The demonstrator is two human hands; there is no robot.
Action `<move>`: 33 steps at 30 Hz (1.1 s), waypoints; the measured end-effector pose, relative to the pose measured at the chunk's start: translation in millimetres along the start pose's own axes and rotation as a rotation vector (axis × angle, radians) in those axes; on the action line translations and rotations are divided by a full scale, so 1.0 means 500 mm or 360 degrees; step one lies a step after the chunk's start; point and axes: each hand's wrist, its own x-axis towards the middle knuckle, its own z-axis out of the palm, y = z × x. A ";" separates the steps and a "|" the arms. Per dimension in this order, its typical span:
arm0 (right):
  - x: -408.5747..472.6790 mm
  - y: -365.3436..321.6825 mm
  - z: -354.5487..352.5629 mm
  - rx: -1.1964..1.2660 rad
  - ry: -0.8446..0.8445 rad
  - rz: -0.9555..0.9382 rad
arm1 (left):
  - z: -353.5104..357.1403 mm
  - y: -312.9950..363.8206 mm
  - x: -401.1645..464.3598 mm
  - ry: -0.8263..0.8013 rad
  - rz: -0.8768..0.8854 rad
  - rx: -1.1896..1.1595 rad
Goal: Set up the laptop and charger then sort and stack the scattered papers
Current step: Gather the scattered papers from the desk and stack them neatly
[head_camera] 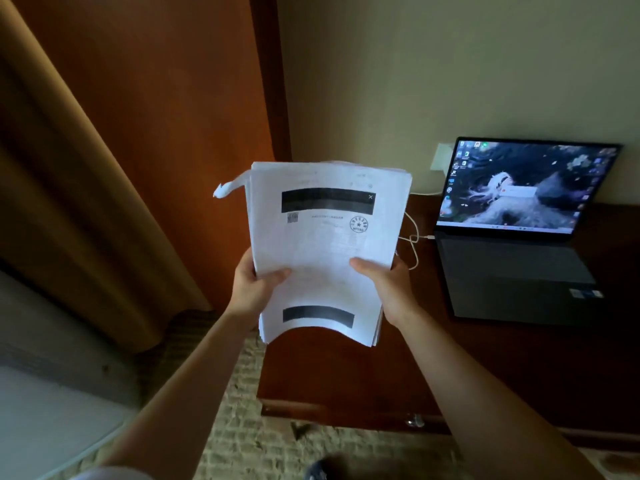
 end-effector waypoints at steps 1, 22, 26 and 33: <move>-0.007 -0.010 0.000 0.0014 -0.0020 -0.0029 | 0.000 0.005 -0.007 0.0029 0.0016 0.0006; -0.040 -0.013 0.006 -0.0158 -0.0060 -0.0184 | 0.024 0.004 -0.047 0.0214 0.0007 -0.0047; -0.035 -0.004 0.004 -0.0094 -0.0047 -0.0168 | 0.031 -0.001 -0.045 0.0278 -0.0041 -0.0040; -0.032 -0.014 0.012 -0.0044 -0.0055 -0.0129 | 0.046 -0.011 -0.043 0.0313 -0.0037 -0.0018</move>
